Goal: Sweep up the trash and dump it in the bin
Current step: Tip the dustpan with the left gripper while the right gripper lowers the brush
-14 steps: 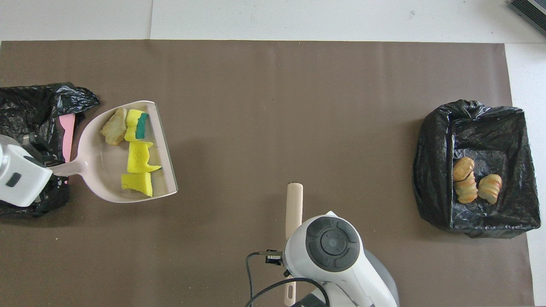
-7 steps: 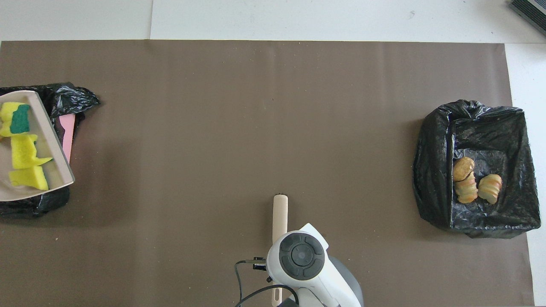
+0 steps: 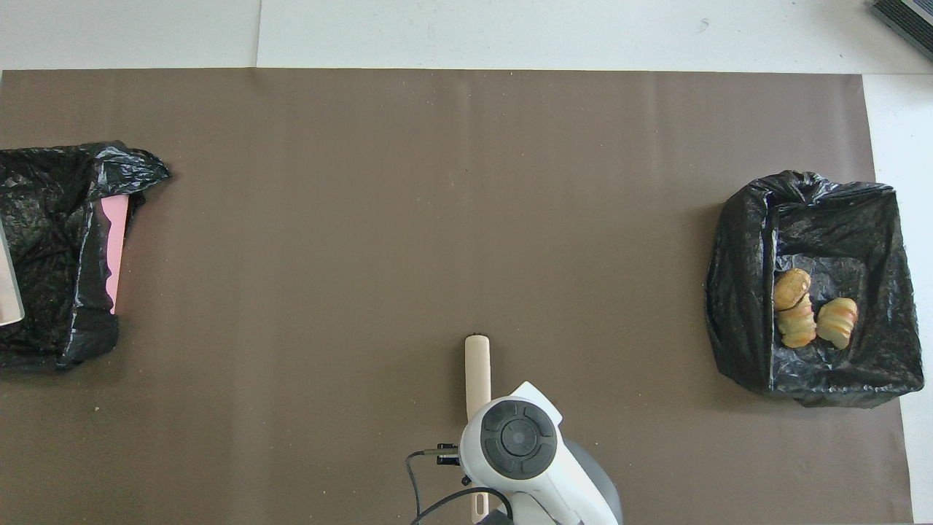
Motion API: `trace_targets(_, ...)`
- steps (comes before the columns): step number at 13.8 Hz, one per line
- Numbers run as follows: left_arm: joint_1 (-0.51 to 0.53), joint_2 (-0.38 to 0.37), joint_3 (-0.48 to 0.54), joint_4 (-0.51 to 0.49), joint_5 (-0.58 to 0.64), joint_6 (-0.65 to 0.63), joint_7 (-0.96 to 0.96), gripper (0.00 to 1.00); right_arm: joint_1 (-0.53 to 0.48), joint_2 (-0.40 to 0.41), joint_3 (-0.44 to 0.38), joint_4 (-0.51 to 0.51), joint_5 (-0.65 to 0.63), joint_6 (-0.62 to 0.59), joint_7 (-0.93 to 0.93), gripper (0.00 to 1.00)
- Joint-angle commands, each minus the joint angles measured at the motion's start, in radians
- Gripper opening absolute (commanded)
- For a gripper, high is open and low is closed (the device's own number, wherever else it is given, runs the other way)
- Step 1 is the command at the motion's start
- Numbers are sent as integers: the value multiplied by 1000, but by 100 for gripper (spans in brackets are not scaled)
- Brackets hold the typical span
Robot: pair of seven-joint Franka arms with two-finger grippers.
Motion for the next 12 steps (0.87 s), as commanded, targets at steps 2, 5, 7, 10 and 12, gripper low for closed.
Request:
trace_targets(2, 8, 66, 16, 21, 125, 70, -25, 0, 1, 0, -3, -24, -8, 39, -33, 2)
trace_targets(5, -13, 69, 14, -19, 338, 60, -143, 0, -9, 15, -4, -7, -12, 36, -39, 91)
trace_targets(7, -33, 66, 14, -17, 404, 22, -163, 0, -28, 49, -9, 45, -95, 37, -39, 100)
trace_targets(10, -41, 57, 14, -6, 489, -32, -215, 0, -105, 72, -10, 155, -143, 33, -44, 100)
trace_targets(12, -41, 35, 14, -2, 489, -61, -217, 0, -171, 73, -10, 220, -219, 28, -48, 100)
